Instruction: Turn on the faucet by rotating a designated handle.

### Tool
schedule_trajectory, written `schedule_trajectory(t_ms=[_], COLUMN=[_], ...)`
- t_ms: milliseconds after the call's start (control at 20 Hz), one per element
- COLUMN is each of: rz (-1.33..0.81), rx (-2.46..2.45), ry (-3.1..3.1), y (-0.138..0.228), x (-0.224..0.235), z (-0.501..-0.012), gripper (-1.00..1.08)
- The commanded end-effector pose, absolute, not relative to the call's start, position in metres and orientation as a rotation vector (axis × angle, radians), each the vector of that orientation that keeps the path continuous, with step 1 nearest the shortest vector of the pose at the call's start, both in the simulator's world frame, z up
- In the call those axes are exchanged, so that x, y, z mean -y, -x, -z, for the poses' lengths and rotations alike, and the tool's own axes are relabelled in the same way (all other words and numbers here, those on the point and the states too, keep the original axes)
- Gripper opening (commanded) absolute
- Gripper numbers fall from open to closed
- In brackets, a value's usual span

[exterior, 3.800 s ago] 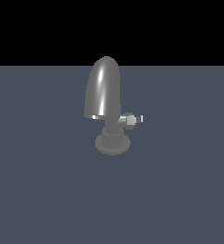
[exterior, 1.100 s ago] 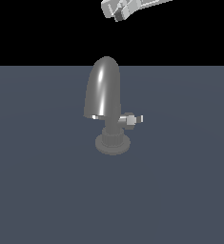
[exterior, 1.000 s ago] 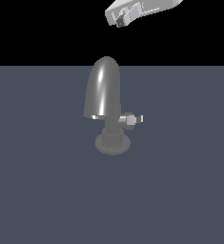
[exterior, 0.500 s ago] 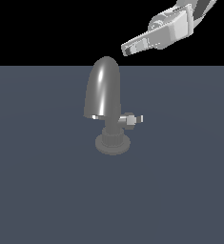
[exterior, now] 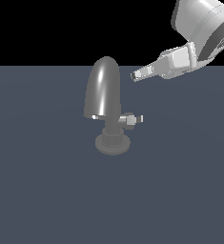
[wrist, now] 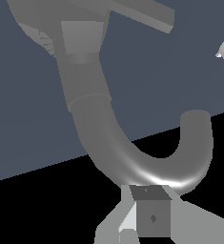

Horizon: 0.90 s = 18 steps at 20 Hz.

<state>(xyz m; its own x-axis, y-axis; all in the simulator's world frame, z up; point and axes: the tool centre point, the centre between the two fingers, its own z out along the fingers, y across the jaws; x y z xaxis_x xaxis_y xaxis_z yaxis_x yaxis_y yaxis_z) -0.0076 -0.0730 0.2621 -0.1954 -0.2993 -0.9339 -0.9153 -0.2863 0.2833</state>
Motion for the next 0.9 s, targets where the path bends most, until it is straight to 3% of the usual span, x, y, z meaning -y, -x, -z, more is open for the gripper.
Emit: schedule_trajectory(t_ms=[0, 450, 850], rz=[-1.549, -1.644, -1.666], rx=[-1.466, -1.567, -1.592], ry=[1.429, 1.079, 0.969], y=[0.008, 0.019, 0.025], x=[0.078, 0.087, 0.088], z=[-0.245, -0.192, -0.175], gripper=[-1.0, -1.0, -1.0])
